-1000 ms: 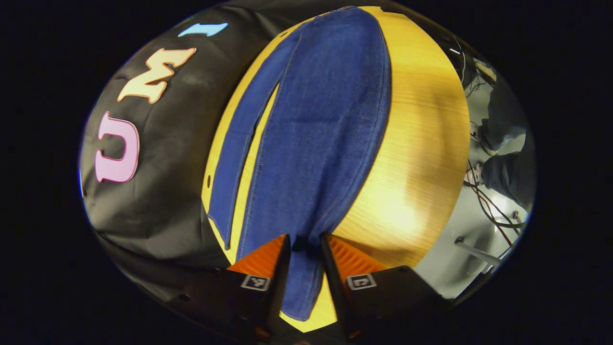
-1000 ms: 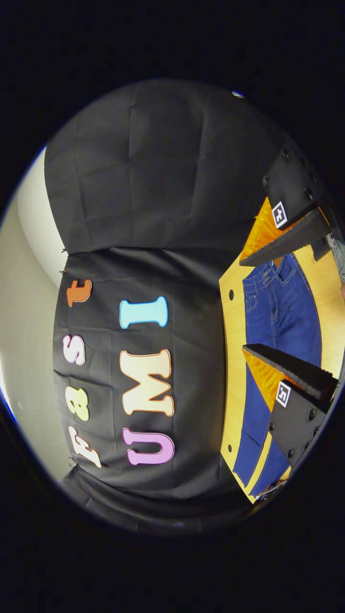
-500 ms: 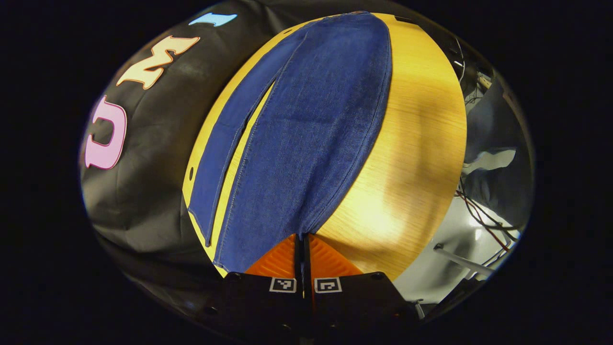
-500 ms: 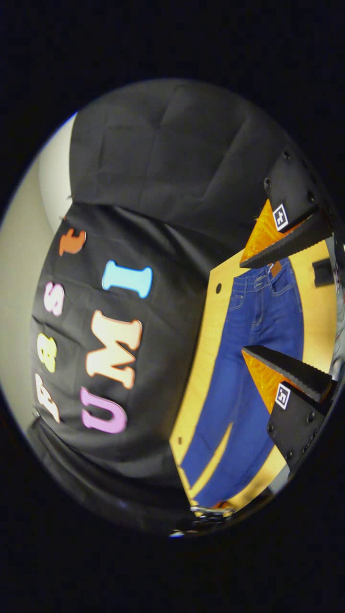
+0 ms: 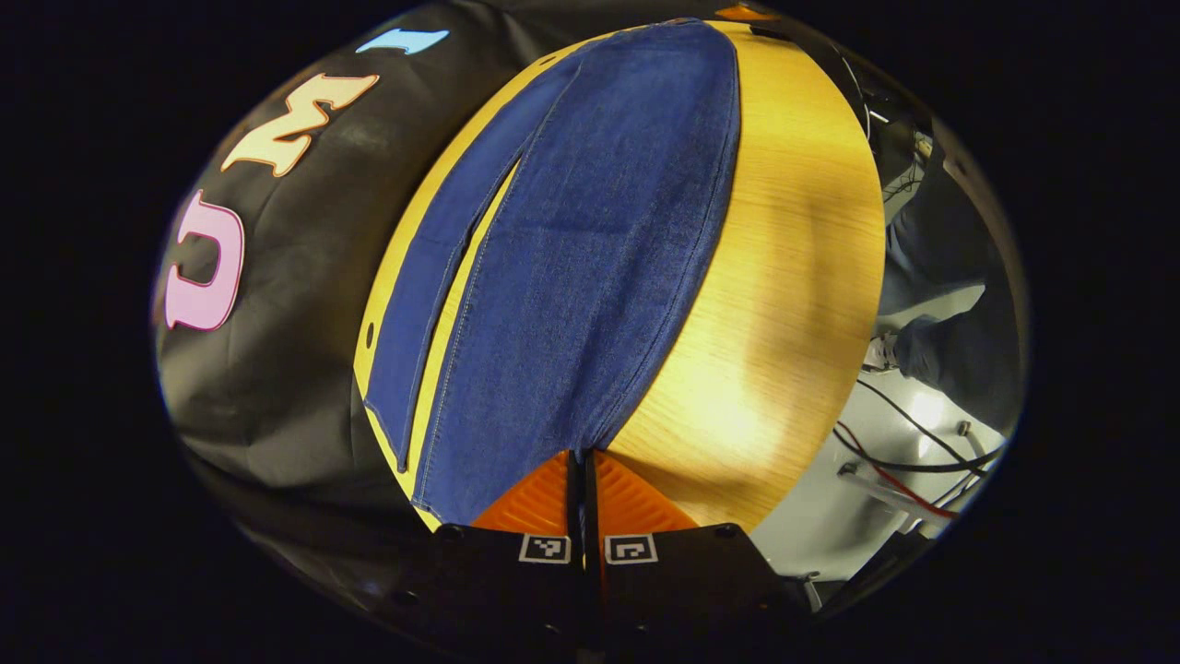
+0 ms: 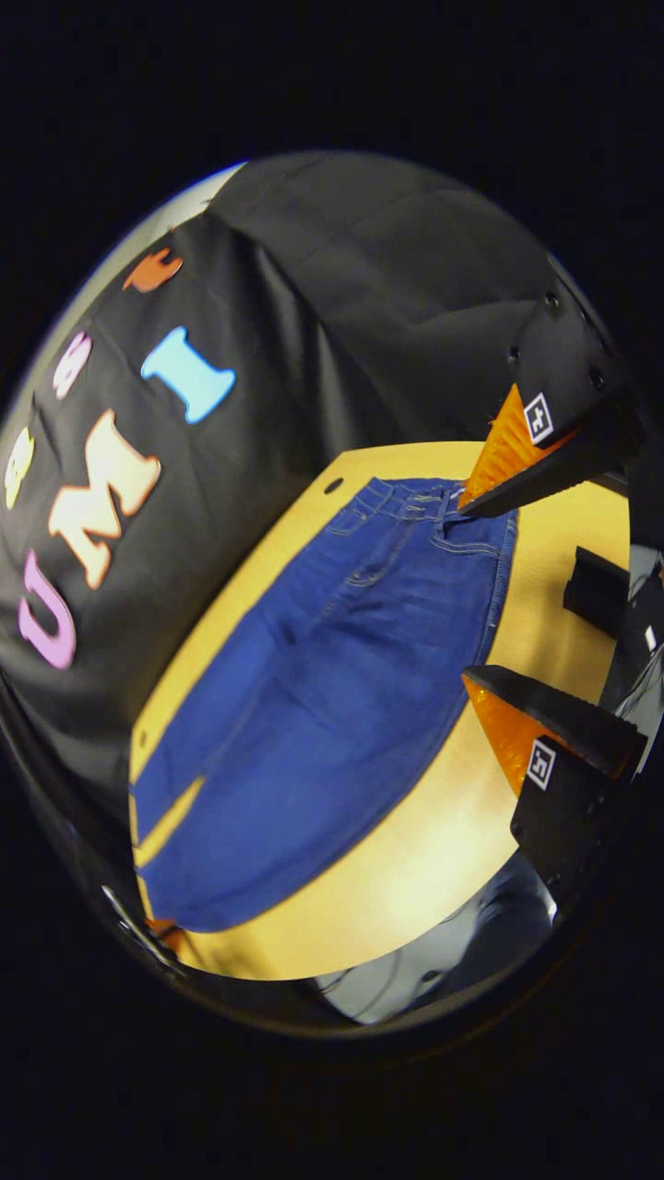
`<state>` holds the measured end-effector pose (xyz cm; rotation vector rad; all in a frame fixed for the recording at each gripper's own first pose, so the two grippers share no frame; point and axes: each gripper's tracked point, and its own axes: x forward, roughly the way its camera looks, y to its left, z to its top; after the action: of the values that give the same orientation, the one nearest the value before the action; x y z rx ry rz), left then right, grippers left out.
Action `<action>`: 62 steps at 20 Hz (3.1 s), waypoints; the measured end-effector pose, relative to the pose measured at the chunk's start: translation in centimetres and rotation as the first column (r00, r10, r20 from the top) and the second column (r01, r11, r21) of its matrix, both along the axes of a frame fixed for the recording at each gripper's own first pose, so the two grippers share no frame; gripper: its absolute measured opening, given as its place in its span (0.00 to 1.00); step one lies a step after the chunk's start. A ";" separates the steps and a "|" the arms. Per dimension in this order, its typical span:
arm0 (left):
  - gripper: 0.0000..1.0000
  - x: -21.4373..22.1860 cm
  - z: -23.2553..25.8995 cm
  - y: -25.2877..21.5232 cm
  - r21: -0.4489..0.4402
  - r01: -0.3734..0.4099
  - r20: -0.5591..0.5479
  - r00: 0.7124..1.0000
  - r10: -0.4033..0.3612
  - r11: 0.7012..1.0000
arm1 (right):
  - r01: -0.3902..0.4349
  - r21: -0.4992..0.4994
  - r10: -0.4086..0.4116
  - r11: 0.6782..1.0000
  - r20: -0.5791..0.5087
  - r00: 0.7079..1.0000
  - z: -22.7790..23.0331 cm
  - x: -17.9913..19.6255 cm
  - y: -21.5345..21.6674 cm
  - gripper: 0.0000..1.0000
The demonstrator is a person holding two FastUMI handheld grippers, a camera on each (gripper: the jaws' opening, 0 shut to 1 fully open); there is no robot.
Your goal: Grasp the waist and the cuffs of the jeans and fold them to make the two legs overlap; first hold the waist and fold one-third of the jeans toward the cuffs, then hold the cuffs and fold the remaining one-third in the same direction to finish folding.
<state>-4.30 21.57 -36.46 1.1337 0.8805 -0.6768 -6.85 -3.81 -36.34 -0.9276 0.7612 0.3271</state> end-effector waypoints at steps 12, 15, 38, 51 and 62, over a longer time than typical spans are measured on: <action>0.00 0.4 -0.2 0.2 0.036 -0.023 -0.001 1.000 0.023 0.999 | -0.243 -0.211 0.205 0.947 -0.188 0.961 -6.0 4.2 -0.7 0.91; 0.00 0.4 -0.3 0.2 0.046 -0.030 0.010 1.000 0.030 0.998 | -0.270 -0.186 0.223 0.945 -0.236 0.946 -7.8 4.8 -0.2 0.69; 0.00 18.8 13.0 0.5 -0.060 -0.253 0.387 0.886 0.256 0.966 | 0.018 0.059 -0.030 0.998 0.210 0.977 4.3 20.9 4.6 0.02; 0.00 32.5 6.8 -0.3 -0.196 -0.459 0.352 0.792 0.499 0.867 | 0.198 0.236 -0.241 0.952 0.173 0.955 -5.8 34.6 7.3 0.02; 0.94 31.8 10.7 -3.9 -0.463 -0.456 0.359 0.688 0.631 0.760 | 0.363 0.491 -0.518 0.792 0.224 0.826 1.8 33.7 1.4 0.99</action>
<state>27.51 17.63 -25.71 0.6143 0.5748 -0.0010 26.86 -2.43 -34.51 -0.3426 0.5241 -0.0982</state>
